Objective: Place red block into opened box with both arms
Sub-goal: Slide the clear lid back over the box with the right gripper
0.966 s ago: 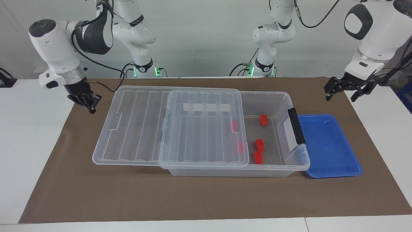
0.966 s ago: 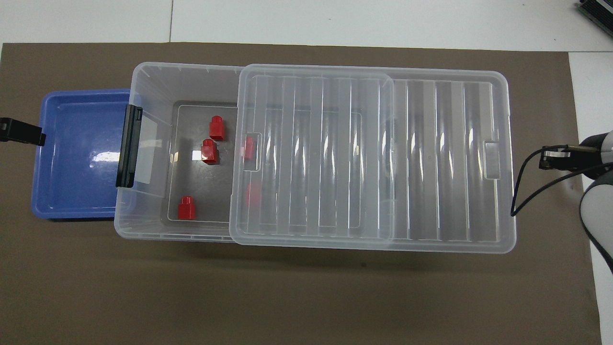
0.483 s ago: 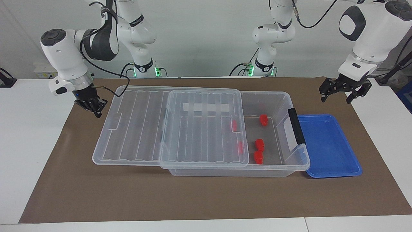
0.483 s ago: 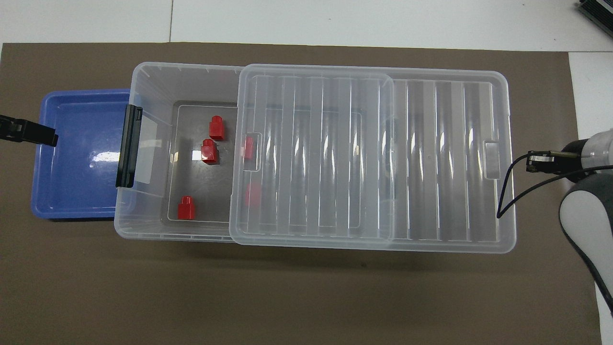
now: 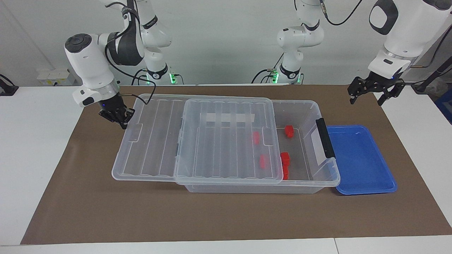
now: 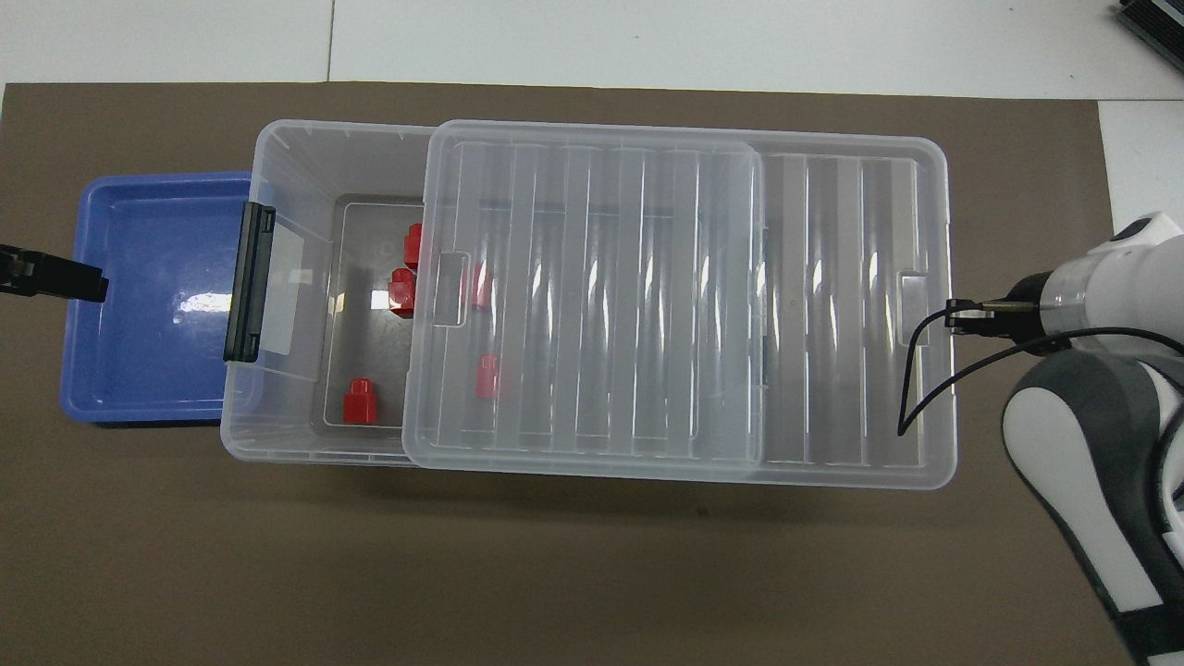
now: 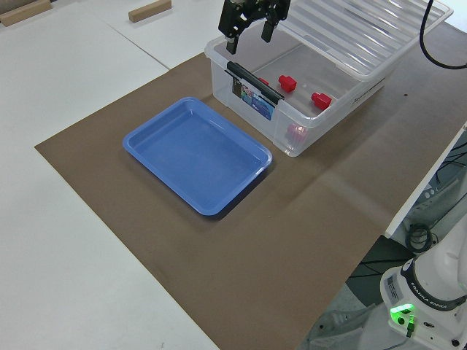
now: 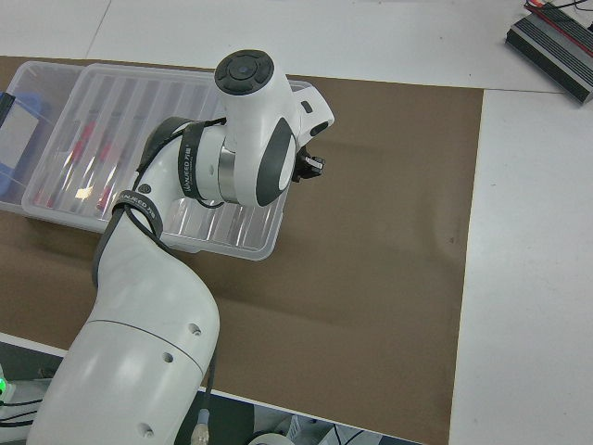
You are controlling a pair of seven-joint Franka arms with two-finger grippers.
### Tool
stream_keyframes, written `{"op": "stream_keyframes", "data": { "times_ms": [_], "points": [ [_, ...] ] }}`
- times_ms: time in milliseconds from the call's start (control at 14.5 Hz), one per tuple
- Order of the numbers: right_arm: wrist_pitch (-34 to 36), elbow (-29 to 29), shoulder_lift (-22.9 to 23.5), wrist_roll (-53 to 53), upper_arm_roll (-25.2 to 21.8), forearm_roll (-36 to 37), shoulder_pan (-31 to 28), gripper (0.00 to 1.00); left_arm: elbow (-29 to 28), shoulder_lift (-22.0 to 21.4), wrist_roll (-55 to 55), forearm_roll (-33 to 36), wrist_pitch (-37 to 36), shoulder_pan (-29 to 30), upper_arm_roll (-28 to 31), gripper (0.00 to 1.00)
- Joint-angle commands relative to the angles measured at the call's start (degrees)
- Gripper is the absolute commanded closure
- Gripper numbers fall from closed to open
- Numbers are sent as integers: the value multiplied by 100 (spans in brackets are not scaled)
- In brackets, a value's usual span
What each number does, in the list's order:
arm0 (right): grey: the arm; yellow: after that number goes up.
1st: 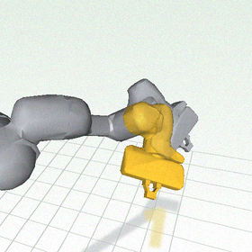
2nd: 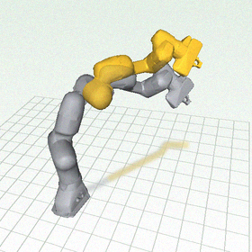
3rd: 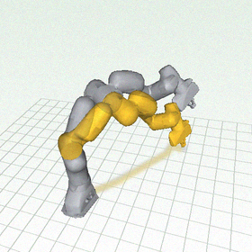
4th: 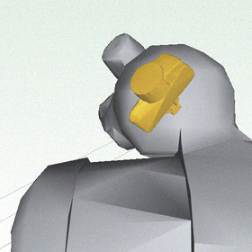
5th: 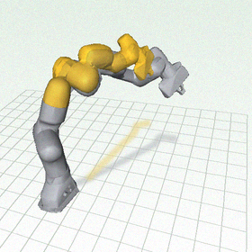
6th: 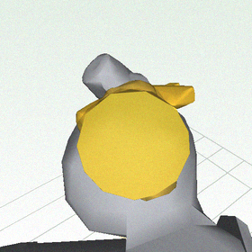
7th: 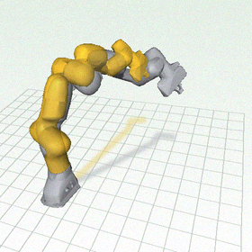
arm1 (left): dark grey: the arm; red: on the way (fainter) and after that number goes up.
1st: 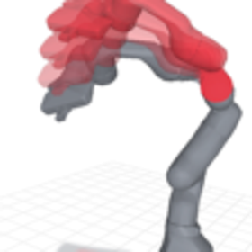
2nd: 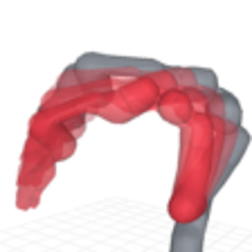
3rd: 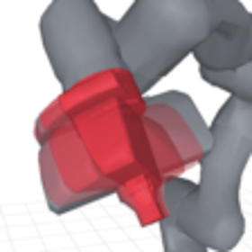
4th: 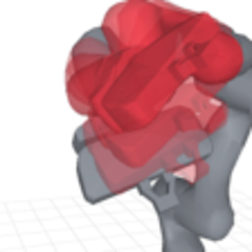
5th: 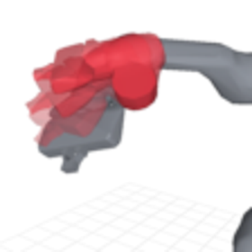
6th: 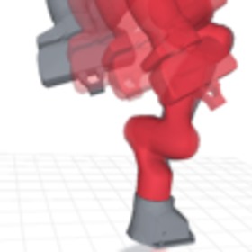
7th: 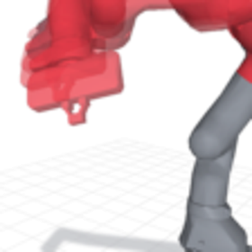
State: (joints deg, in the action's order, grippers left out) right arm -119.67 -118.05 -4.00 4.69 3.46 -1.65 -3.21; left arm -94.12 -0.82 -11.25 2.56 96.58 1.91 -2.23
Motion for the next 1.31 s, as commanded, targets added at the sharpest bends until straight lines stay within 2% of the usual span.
{"op": "stream_keyframes", "data": {
  "times_ms": [0,621,759,1241],
  "points": [
    [-109,-183,-93,-64,5,-125,232,100,-414,-252,412,-10,168,-444,47,0],
    [-153,-219,48,278,5,-213,1287,100,-388,-313,422,-19,125,-393,91,0],
    [-346,-219,74,436,5,-213,1471,100,-397,-331,440,-149,90,-393,100,0],
    [-408,-219,127,639,14,-213,1648,100,-449,-357,475,-344,142,-384,108,0]
  ]
}}
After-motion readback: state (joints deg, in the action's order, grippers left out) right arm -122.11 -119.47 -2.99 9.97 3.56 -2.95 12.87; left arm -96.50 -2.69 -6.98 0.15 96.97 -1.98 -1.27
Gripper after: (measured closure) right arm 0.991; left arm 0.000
